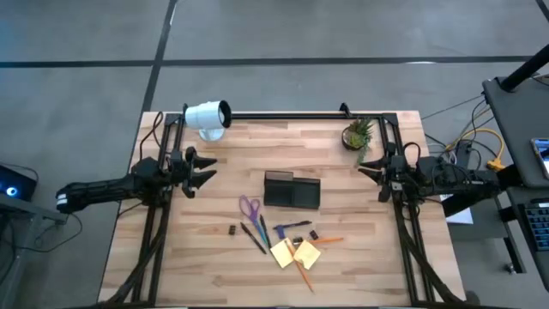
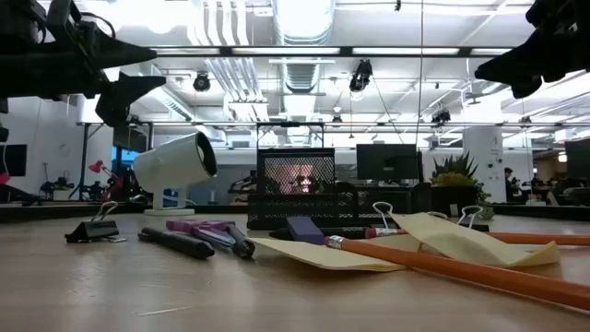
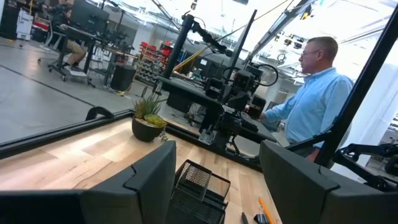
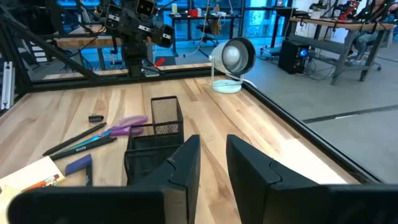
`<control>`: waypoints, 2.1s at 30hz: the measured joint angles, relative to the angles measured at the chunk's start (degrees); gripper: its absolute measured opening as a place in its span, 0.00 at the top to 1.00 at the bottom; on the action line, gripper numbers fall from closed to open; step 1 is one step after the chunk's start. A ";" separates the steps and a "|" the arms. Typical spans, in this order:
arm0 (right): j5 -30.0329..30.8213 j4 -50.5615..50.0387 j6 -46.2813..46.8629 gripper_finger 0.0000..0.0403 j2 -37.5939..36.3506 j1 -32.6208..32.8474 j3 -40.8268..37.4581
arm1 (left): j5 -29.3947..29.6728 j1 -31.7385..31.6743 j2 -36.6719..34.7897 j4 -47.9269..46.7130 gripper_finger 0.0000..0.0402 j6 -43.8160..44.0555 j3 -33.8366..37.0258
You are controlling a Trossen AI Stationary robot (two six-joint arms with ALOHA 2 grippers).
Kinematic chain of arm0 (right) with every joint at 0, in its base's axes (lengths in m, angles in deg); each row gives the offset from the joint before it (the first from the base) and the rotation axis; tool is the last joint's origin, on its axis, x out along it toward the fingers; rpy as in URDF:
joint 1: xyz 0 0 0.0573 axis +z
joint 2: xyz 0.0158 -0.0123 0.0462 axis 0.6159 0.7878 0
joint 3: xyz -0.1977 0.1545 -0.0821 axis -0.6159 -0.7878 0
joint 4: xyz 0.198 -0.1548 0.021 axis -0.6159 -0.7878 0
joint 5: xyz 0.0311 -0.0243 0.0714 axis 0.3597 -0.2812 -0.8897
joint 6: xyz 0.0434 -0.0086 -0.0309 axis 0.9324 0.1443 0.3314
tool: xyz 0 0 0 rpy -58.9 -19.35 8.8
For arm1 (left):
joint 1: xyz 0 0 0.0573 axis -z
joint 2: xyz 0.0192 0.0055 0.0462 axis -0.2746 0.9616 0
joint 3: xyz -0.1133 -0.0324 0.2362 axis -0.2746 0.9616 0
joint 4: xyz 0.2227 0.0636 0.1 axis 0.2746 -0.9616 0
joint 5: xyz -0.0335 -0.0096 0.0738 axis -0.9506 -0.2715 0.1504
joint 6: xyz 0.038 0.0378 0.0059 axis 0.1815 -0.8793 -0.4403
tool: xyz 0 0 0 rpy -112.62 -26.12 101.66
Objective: Pick and place office supplies into organizer
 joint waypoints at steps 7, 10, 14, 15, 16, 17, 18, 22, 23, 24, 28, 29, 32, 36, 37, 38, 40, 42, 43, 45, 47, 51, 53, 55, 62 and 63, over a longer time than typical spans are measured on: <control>0.01 0.00 0.00 0.83 0.00 -0.02 -0.01 | 0.02 0.02 0.00 0.01 0.46 0.00 0.00; -0.01 0.00 0.00 0.83 0.00 -0.02 0.00 | 0.02 0.02 0.00 0.02 0.46 0.00 0.00; -0.01 0.02 0.00 0.83 0.00 -0.02 0.00 | 0.01 0.01 0.00 0.00 0.46 0.00 0.00; -0.01 0.00 0.00 0.83 0.00 -0.02 -0.01 | 0.00 0.00 0.00 0.00 0.46 0.00 0.00; -0.01 0.00 0.00 0.83 0.00 -0.02 -0.01 | 0.00 0.02 0.00 0.01 0.46 0.00 0.00; -0.01 0.01 0.00 0.83 0.00 -0.02 0.00 | 0.00 0.01 0.00 0.00 0.46 0.00 0.00; -0.01 0.00 0.00 0.83 0.00 -0.02 0.00 | 0.00 0.02 0.00 0.02 0.46 0.00 0.00; -0.01 0.02 0.00 0.83 0.00 -0.02 0.00 | 0.00 0.01 0.00 0.01 0.46 0.00 0.00; -0.01 0.00 0.00 0.83 -0.01 -0.02 0.00 | 0.00 0.02 0.00 0.00 0.46 0.00 0.00; -0.01 0.00 0.00 0.83 0.00 -0.02 0.00 | 0.01 0.00 0.00 0.02 0.46 0.00 0.00; -0.01 0.00 0.00 0.83 0.00 -0.02 0.00 | 0.01 0.02 0.00 0.00 0.46 0.00 0.00; -0.01 0.02 0.00 0.83 0.00 -0.02 -0.02 | 0.01 0.01 0.00 0.00 0.46 0.00 0.00; -0.01 0.02 0.00 0.83 0.00 -0.02 0.00 | 0.00 0.00 0.00 0.02 0.46 0.00 0.00; 0.01 0.00 0.00 0.83 0.00 -0.02 0.00 | 0.00 0.00 0.00 0.02 0.46 0.00 0.00; 0.00 0.00 0.00 0.83 0.00 -0.02 0.00 | 0.01 0.00 0.00 0.01 0.46 0.00 0.00; -0.01 0.02 0.00 0.83 0.00 -0.02 0.00 | 0.00 0.01 0.00 0.01 0.46 0.00 0.00; -0.01 0.00 0.00 0.83 0.00 -0.08 0.00 | 0.01 0.01 0.00 0.02 0.46 0.00 0.00; 0.02 0.00 0.00 0.83 0.00 -0.09 0.00 | 0.01 0.01 0.00 0.01 0.46 0.00 0.00; 0.00 0.01 -0.01 0.83 0.00 -0.09 -0.01 | 0.01 0.01 0.00 0.00 0.46 0.00 0.00; 0.01 0.00 0.00 0.83 0.00 -0.08 -0.01 | 0.01 0.01 0.00 0.02 0.46 0.00 0.00; 0.01 0.02 0.00 0.83 0.00 -0.07 0.00 | 0.00 0.00 0.00 0.01 0.46 0.00 0.00; 0.02 0.02 -0.17 0.83 0.00 -0.07 -0.01 | 0.01 0.01 0.00 0.01 0.46 0.00 0.00; 1.13 1.30 -5.45 0.83 0.01 -0.10 -0.11 | 0.01 0.01 0.00 0.01 0.46 0.00 0.00; 3.54 2.44 -14.98 0.83 0.22 -0.15 -0.13 | 0.00 0.00 0.00 0.02 0.46 0.00 0.00; 4.00 2.25 -33.68 0.83 0.22 -0.15 -0.15 | 0.02 0.01 0.00 0.01 0.46 0.00 0.00; 4.02 2.25 -33.84 0.83 0.22 -0.15 -0.15 | 0.00 0.00 0.00 0.01 0.46 0.00 0.00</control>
